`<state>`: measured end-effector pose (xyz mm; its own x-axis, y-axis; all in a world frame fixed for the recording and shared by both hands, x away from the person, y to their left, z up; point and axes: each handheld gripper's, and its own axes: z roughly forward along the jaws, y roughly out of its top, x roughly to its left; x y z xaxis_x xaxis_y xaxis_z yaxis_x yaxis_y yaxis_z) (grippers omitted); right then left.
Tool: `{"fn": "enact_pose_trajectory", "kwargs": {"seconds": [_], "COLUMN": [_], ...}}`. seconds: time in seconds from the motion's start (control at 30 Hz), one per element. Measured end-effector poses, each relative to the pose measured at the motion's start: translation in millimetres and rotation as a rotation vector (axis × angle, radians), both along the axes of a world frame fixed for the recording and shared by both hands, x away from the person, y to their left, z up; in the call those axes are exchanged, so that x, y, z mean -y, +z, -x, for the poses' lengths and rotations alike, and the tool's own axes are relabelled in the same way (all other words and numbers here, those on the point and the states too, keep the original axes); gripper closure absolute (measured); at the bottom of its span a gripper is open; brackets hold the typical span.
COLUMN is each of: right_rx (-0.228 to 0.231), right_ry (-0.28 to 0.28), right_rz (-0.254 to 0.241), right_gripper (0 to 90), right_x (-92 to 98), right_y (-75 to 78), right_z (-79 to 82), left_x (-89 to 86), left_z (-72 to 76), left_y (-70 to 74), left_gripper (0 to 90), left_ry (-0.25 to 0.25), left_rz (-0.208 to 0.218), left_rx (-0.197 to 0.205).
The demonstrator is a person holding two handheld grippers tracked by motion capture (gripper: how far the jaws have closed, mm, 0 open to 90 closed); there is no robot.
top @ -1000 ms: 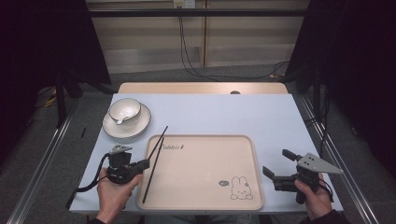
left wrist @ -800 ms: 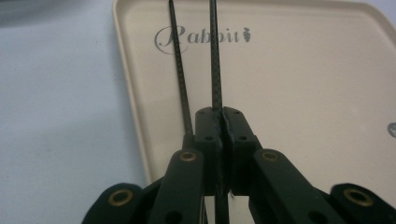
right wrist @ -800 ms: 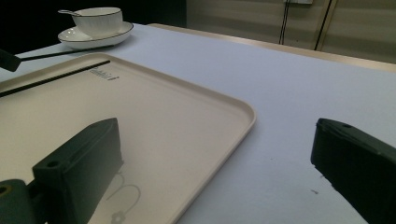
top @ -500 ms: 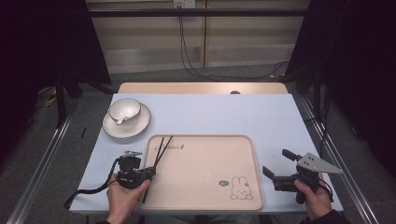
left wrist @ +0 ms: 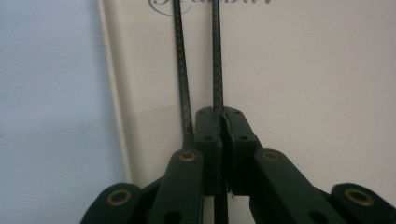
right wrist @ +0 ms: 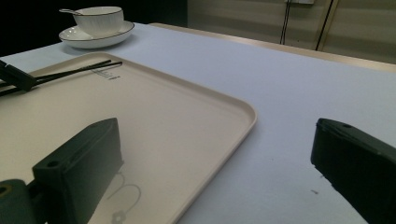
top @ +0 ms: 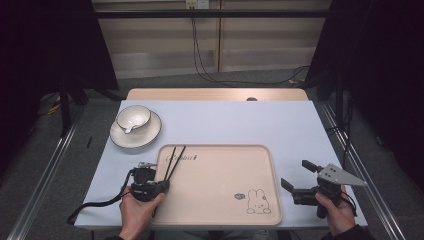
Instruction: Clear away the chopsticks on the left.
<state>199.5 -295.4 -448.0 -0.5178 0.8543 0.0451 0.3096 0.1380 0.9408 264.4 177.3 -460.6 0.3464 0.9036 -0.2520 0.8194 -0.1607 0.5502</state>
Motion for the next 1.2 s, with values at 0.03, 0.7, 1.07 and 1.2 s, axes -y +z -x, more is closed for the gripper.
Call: {"fn": "enact_pose_trajectory", "kwargs": {"seconds": [0.03, 0.7, 1.07, 1.2], "right_rx": [-0.002, -0.003, -0.005, -0.004], "right_ry": [0.001, 0.000, -0.004, -0.004], "right_rz": [0.000, -0.005, -0.011, -0.012], "right_gripper": [1.5, 1.5, 1.5, 1.5], "right_x": [-0.1, 0.0, -0.1, 0.3], "right_y": [0.0, 0.1, 0.4, 0.5], "right_z": [0.1, 0.3, 0.5, 1.0], "left_x": [-0.3, -1.8, -17.0, -28.0], "left_z": [0.1, -0.6, 3.0, 6.1], "left_y": [-0.1, 2.0, 24.3, 32.8], "left_gripper": [85.4, 71.5, 26.8, 13.8], "left_ry": [-0.005, -0.066, -0.150, -0.206], "left_rz": [-0.002, 0.051, 0.137, 0.115], "left_rx": [0.001, 0.027, 0.221, 0.298]}}
